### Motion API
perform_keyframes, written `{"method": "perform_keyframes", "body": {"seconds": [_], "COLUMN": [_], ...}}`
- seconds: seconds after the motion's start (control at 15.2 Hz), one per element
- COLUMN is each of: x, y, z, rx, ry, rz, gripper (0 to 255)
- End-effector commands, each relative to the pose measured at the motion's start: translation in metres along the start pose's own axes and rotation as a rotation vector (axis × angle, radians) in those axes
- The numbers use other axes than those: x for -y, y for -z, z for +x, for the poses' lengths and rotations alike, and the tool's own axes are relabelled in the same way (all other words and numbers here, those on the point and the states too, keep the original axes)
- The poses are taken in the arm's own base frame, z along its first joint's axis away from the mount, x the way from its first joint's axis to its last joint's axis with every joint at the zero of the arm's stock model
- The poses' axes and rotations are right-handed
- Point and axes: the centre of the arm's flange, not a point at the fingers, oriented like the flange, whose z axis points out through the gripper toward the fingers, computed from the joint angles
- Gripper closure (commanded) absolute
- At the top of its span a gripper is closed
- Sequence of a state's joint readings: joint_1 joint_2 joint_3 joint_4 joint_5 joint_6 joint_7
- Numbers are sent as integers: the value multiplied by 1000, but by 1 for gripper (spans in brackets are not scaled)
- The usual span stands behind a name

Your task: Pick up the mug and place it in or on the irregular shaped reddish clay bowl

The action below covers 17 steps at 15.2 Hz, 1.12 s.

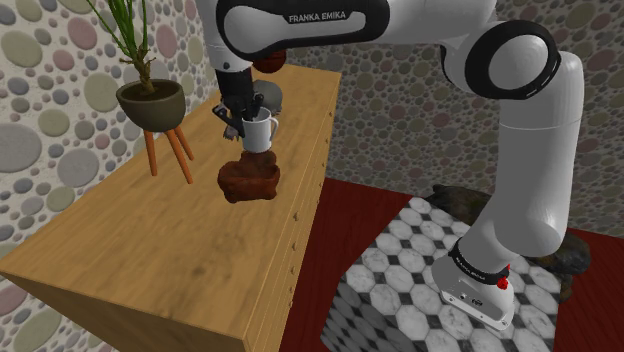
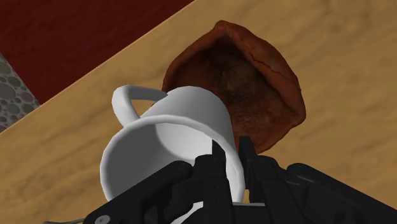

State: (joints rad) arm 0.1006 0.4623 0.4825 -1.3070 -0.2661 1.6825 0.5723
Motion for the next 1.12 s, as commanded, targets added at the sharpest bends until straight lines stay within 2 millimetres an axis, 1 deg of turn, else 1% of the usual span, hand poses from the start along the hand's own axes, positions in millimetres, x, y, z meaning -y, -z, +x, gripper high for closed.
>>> {"method": "perform_keyframes", "body": {"seconds": [0.0, 0.46, 0.99, 1.06], "x": [1, 3, 3, 3], "y": [-11, -46, -46, -46], "z": [0, 0, 0, 0], "rx": [-1, -1, -1, -1], "ry": [0, 0, 0, 0], "rz": [0, 0, 0, 0], "gripper": [255, 255, 255, 0]}}
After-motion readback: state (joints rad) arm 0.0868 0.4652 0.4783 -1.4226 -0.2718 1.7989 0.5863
